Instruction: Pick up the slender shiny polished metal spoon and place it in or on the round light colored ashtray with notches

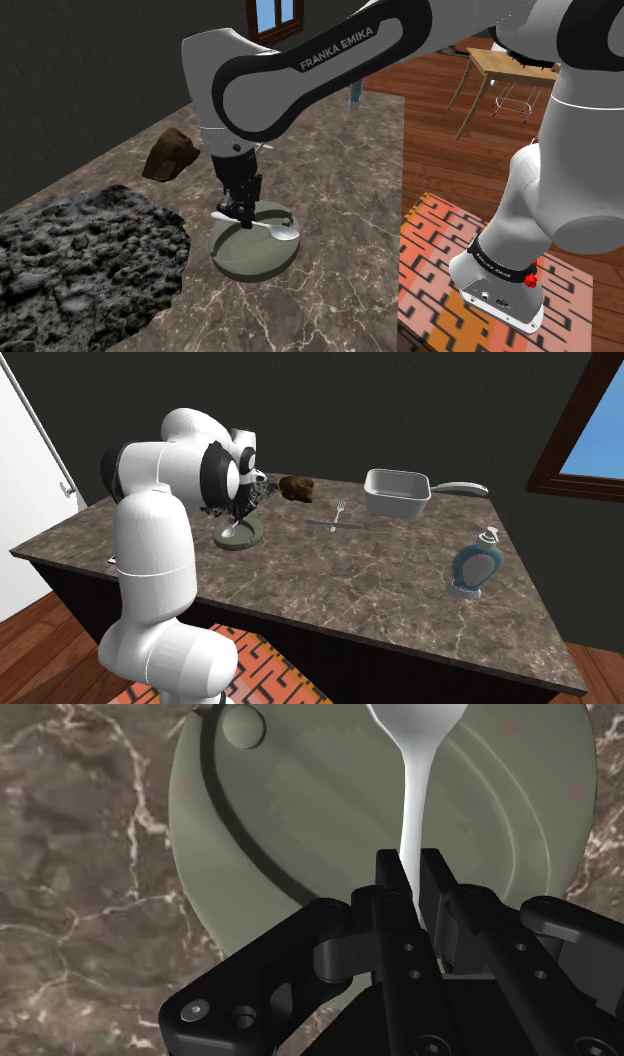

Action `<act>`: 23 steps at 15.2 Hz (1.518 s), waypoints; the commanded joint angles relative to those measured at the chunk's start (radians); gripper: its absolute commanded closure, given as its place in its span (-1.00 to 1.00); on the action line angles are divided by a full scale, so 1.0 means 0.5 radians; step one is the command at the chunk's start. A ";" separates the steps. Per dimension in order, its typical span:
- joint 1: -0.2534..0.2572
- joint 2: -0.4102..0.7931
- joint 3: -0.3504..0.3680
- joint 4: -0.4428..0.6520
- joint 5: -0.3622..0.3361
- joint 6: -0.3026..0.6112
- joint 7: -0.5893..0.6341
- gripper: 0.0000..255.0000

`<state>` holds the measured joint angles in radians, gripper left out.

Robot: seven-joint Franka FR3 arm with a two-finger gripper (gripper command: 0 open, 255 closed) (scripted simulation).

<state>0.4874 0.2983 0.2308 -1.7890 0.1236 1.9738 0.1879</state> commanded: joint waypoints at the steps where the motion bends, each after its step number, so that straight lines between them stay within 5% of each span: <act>1: 0.002 0.016 0.000 -0.033 -0.001 0.049 -0.003 1.00; 10: 0.004 0.030 -0.001 -0.050 -0.003 0.080 -0.006 1.00; 11: 0.003 0.031 -0.001 -0.048 -0.003 0.079 -0.006 -1.00; 16: 0.004 0.030 -0.001 -0.050 -0.003 0.080 -0.006 -1.00; 20: -0.018 -0.025 -0.008 0.133 -0.002 -0.159 -0.006 -1.00; 23: -0.018 -0.025 -0.008 0.133 -0.002 -0.158 -0.006 -1.00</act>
<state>0.4789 0.2851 0.2270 -1.7274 0.1229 1.8992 0.1853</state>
